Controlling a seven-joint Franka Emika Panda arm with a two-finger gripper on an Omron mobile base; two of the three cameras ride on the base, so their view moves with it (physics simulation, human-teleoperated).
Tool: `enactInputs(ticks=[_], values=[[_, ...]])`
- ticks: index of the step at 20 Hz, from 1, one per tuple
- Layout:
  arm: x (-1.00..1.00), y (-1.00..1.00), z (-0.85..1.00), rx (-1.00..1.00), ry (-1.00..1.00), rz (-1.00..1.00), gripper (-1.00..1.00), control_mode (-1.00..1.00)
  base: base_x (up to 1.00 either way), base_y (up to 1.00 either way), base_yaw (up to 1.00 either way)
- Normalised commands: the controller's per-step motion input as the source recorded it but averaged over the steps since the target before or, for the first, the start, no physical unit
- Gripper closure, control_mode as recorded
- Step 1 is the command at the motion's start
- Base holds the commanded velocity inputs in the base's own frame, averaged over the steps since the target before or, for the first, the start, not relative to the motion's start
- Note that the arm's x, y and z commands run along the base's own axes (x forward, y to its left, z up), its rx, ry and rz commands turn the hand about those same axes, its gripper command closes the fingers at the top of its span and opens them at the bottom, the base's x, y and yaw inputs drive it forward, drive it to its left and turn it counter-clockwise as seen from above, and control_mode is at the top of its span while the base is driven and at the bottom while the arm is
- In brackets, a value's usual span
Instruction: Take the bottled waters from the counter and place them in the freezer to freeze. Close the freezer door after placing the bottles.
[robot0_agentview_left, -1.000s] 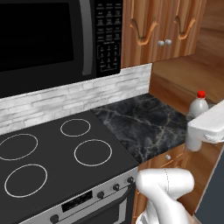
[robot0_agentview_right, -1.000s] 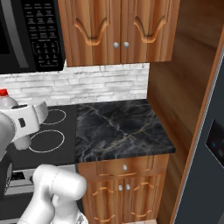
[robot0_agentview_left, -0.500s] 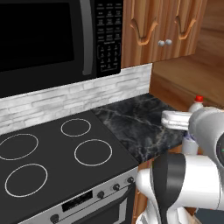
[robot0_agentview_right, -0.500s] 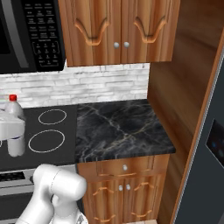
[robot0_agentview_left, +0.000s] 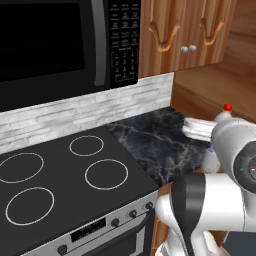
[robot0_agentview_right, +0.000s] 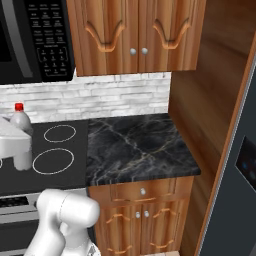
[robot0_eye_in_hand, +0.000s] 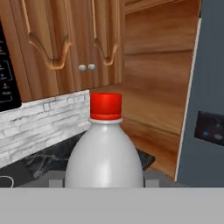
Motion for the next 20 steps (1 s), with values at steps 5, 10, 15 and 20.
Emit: enactInputs(ticks=[5, 10, 15, 20], values=[[-0.02, -0.16, 0.0, -0.03, 0.01, 0.45, 1.0, -1.0, 0.0, 0.0, 0.0], [-0.08, -0.2, -0.18, -0.01, -0.12, 0.17, 1.0, -1.0, 0.0, 0.0, 0.0], [-0.03, -0.17, -0.38, 0.0, -0.28, 0.02, 1.0, -1.0, 0.0, 0.0, 0.0], [0.0, 0.0, -0.2, 0.0, -0.05, -0.07, 1.0, -1.0, 0.0, 0.0, 0.0]])
